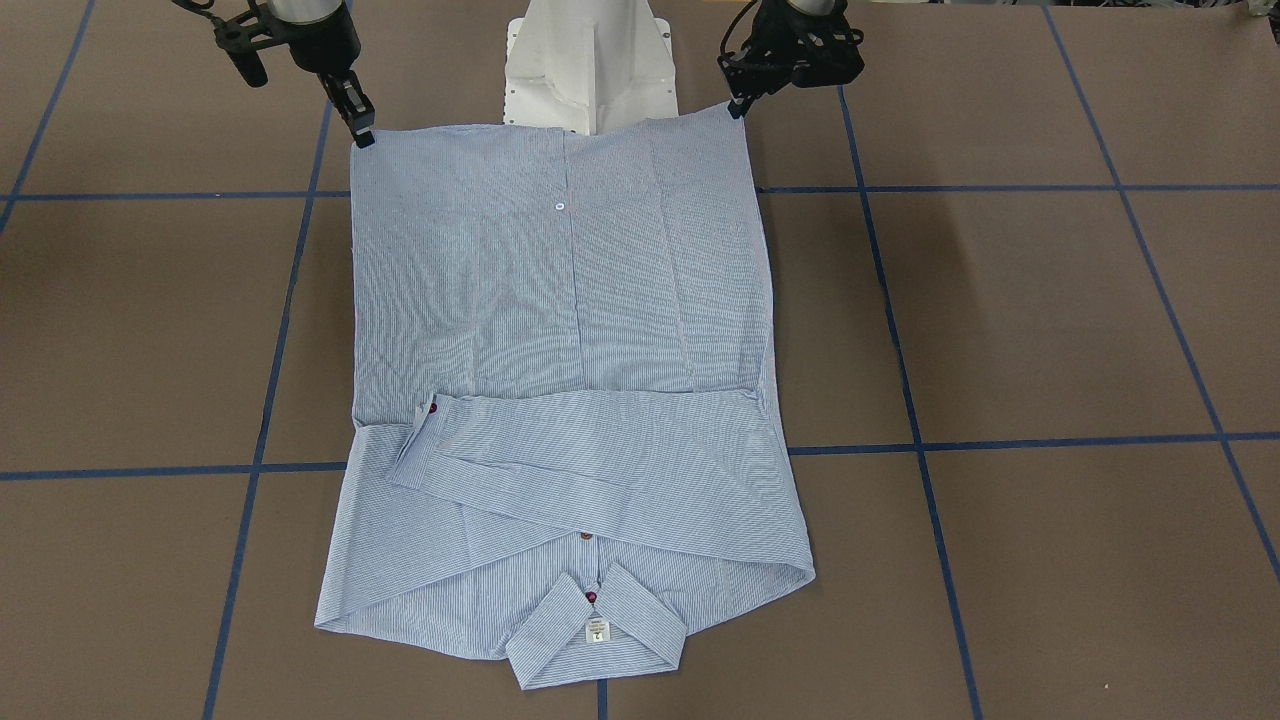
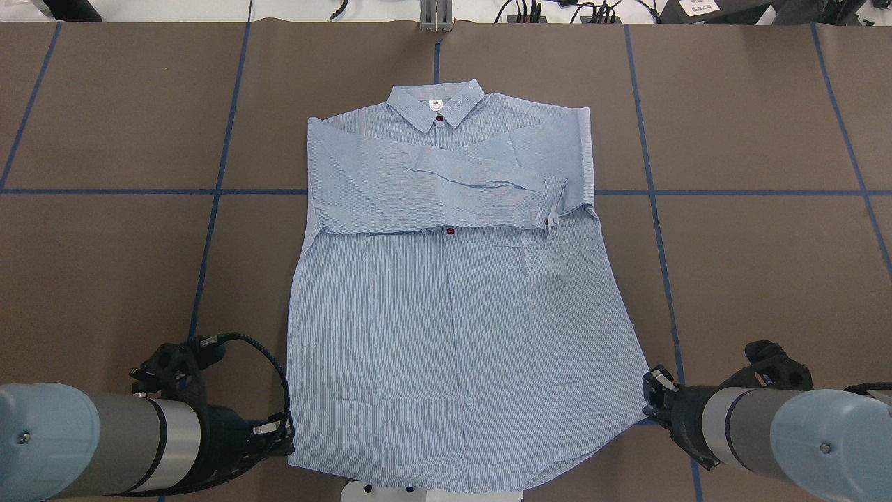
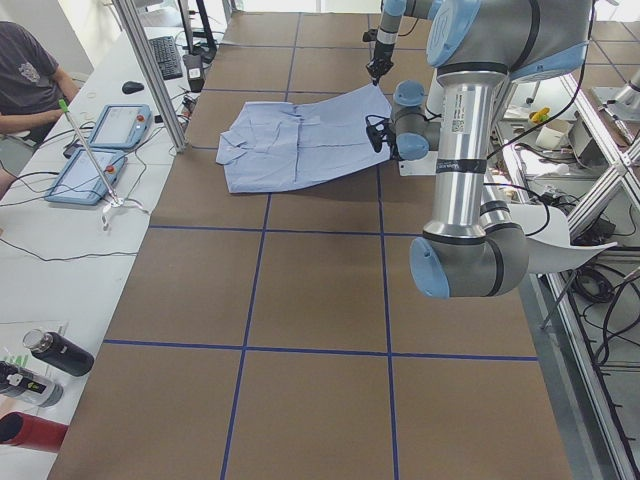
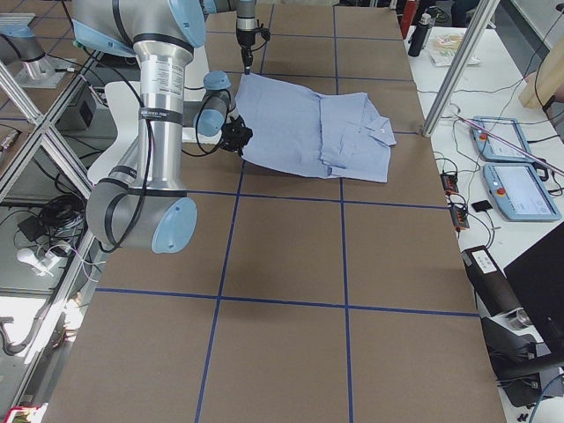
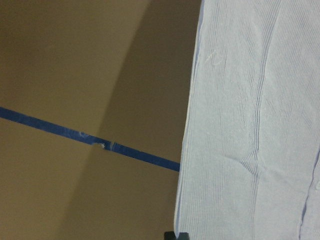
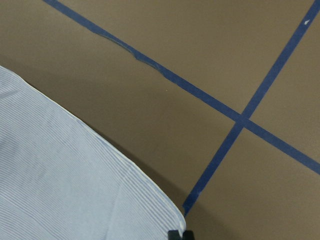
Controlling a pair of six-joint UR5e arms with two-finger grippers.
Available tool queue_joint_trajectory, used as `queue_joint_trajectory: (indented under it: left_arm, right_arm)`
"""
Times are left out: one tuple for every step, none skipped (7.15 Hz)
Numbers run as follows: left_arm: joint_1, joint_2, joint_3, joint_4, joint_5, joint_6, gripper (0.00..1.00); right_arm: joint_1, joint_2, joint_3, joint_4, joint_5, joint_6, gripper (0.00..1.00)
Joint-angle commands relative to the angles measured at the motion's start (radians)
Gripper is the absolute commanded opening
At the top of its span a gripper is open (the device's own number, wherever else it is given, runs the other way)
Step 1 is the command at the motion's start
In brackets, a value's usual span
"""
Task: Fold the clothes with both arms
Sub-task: 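Lift the hem with both grippers and fold it up toward the collar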
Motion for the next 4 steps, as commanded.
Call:
queue_joint_trajectory:
  left_arm:
    - [-0.177, -0.081, -0.001, 0.004, -0.054, 0.064, 0.0]
    - [-0.288, -0.131, 0.04, 0.002, -0.107, 0.087, 0.0]
    - [-0.383, -0.154, 0.072, 0.0, -0.14, 0.09, 0.0]
    - [-0.47, -0.188, 0.104, 0.002, -0.177, 0.092, 0.0]
  right_arm:
    - [0.181, 0.105, -0.038, -0.032, 0.099, -0.014, 0.0]
    - [0.305, 0.188, -0.072, -0.069, 0.177, -0.032, 0.0]
    - [0.414, 0.271, -0.099, -0.131, 0.207, -0.033, 0.0]
    - [0.488, 0.349, -0.127, -0.194, 0.205, -0.033, 0.0]
